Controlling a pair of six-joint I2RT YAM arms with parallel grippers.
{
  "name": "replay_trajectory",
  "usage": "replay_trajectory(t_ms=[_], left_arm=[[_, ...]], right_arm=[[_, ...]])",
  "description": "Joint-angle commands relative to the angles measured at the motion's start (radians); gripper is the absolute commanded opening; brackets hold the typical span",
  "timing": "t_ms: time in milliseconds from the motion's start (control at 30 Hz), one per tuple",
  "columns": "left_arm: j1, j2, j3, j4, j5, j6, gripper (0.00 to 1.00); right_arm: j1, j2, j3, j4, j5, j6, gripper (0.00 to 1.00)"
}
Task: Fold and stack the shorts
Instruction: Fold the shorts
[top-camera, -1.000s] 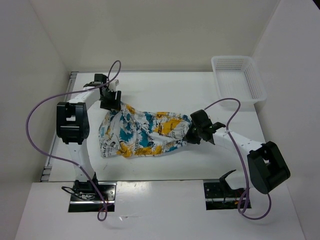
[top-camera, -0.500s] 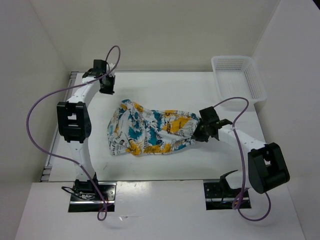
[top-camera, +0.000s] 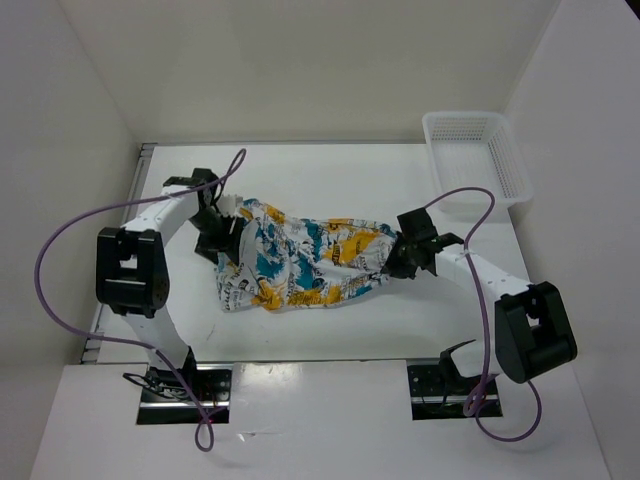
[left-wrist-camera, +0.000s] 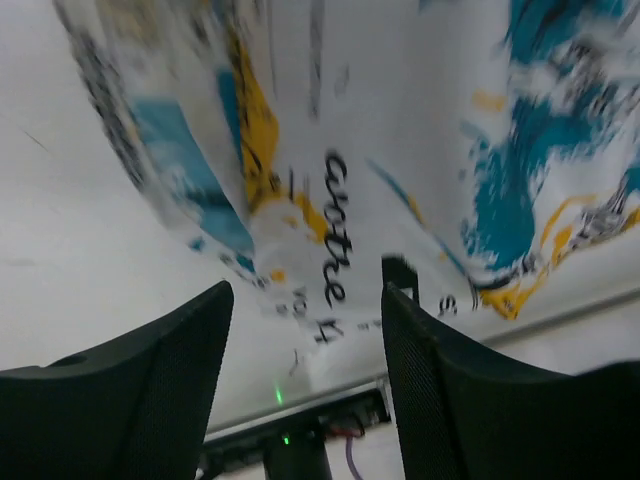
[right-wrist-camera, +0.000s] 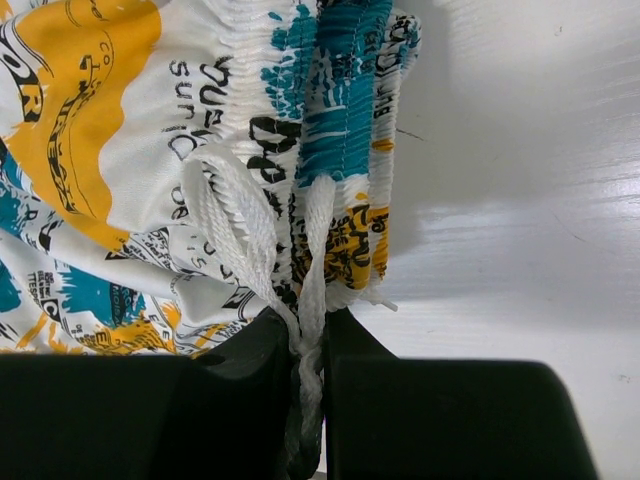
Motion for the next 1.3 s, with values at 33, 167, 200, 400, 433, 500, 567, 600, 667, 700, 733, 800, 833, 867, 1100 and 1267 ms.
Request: replay_trajectory(t_ms=[33, 167, 200, 400, 433, 500, 567, 600, 667, 700, 733, 800, 833, 867, 1100, 1267], left_arm=[[0.005, -0.074, -0.152, -0.098, 0.04, 0.002, 0.7], [0.016, -0.069, -0.166, -0.062, 0.084, 0.002, 0.73], [0.016, -0.057, -0.175, -0.047, 0.097, 0.002, 0.73], [0.006, -0.013, -0.213, 0.066, 0.097, 0.002, 0.66], [0.006, -0.012, -0.213, 0.08, 0.097, 0.002, 0.65], [0.006, -0.012, -0.223, 0.102, 0.097, 0.002, 0.6], [0.006, -0.012, -0.233, 0.111, 0.106, 0.002, 0.47], [0.006, 0.001, -0.233, 0.111, 0.106, 0.002, 0.4], [0.006, 0.014, -0.246, 0.111, 0.106, 0.002, 0.19], [0.006, 0.014, -0.246, 0.099, 0.106, 0.002, 0.12], [0.006, 0.014, -0.246, 0.09, 0.106, 0.002, 0.08], [0.017, -0.031, -0.194, 0.047, 0.106, 0.002, 0.02], [0.017, -0.052, -0.166, 0.024, 0.106, 0.002, 0.0], [0.032, -0.096, -0.134, -0.037, 0.106, 0.002, 0.0], [0.03, -0.209, -0.063, -0.36, 0.031, 0.002, 0.0], [0.038, -0.259, -0.312, -0.338, -0.009, 0.002, 0.0]], right_arm=[[-0.012, -0.023, 0.036, 0.01, -0.006, -0.015, 0.02], [-0.012, -0.044, 0.018, 0.01, -0.006, -0.015, 0.03], [-0.012, -0.057, 0.009, 0.019, -0.006, -0.015, 0.03], [-0.012, -0.1, -0.02, 0.019, -0.006, 0.003, 0.03], [-0.012, -0.1, -0.02, 0.019, -0.006, 0.003, 0.03], [-0.012, -0.109, -0.029, 0.019, -0.006, 0.003, 0.03], [-0.012, -0.109, -0.03, 0.019, -0.006, 0.003, 0.03], [-0.012, -0.109, -0.03, 0.019, -0.006, 0.003, 0.03], [-0.012, -0.118, -0.03, 0.019, -0.006, 0.003, 0.03], [-0.012, -0.118, -0.03, 0.019, -0.006, 0.003, 0.03], [-0.012, -0.118, -0.03, 0.019, -0.006, 0.003, 0.03], [-0.012, -0.118, -0.03, 0.019, -0.006, 0.003, 0.02], [-0.012, -0.118, -0.03, 0.019, -0.006, 0.003, 0.01], [-0.012, -0.107, -0.03, 0.019, -0.006, 0.003, 0.0], [-0.012, -0.086, -0.02, -0.002, 0.021, 0.012, 0.0], [-0.021, -0.086, -0.011, -0.013, 0.031, 0.021, 0.0]])
